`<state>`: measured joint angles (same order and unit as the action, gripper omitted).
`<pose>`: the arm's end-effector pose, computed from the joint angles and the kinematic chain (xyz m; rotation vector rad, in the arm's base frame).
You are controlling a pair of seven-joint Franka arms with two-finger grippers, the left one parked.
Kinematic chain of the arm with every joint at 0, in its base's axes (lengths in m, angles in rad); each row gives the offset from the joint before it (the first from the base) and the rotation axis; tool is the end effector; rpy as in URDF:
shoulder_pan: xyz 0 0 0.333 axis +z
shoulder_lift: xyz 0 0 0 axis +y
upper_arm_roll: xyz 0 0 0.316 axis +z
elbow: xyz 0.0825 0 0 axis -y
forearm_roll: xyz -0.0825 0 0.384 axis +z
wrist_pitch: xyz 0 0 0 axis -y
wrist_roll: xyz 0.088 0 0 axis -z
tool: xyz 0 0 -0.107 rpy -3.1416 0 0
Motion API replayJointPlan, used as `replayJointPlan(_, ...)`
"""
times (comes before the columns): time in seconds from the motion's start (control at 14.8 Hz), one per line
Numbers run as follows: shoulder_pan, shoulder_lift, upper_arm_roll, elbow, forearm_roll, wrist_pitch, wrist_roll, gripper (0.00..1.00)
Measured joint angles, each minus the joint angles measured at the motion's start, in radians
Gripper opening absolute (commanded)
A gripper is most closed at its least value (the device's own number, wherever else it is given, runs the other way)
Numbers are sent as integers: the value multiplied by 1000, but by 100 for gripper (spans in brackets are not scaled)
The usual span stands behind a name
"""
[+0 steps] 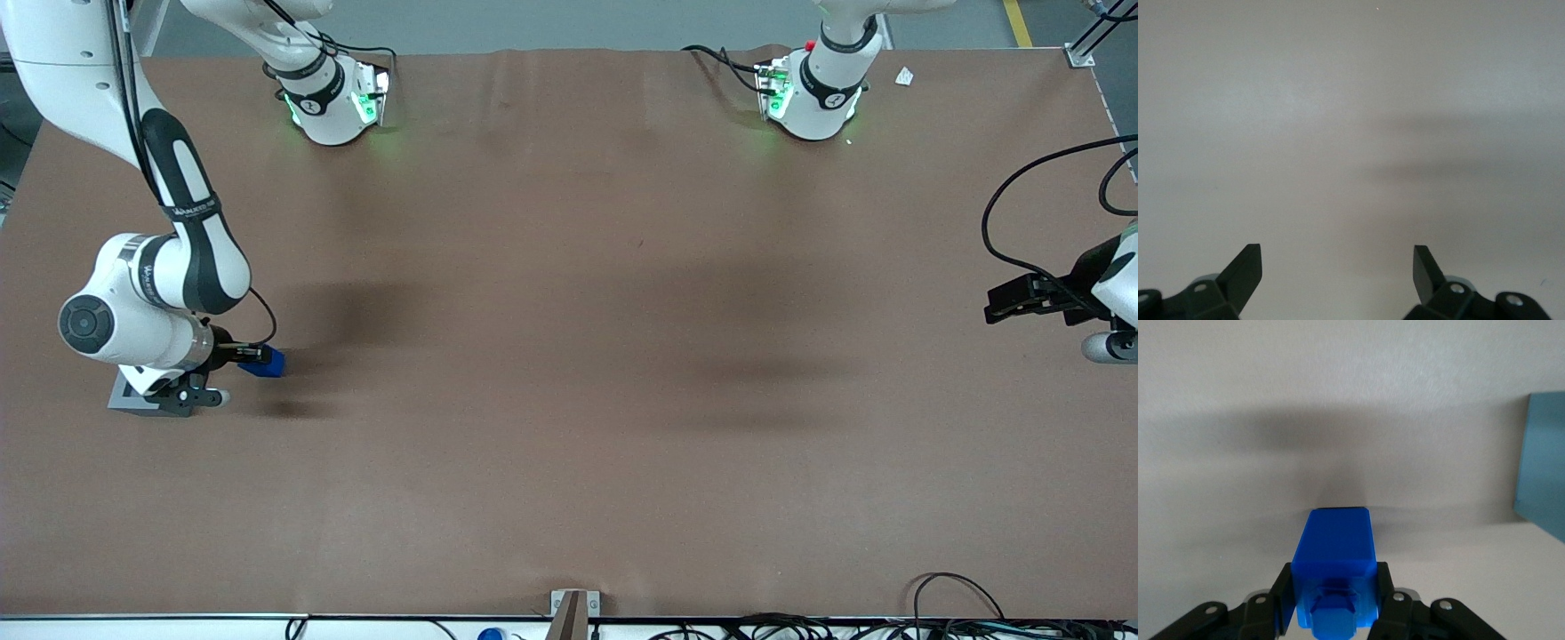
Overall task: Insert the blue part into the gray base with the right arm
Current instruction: 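Close the right gripper on the blue block and lift it, then carry the blue block over the gray base's square hole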
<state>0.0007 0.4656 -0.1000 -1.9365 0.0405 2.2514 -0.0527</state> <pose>0.6038 -0.0571 0.2325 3.1264 -0.1050 -0.2330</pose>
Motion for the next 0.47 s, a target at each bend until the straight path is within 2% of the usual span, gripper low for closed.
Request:
replayJointPlan(0.2,-16,0,-3,51,1,-48,30,2)
replayJointPlan(0.47,-54,-2,-5,192,2,-247,66,2)
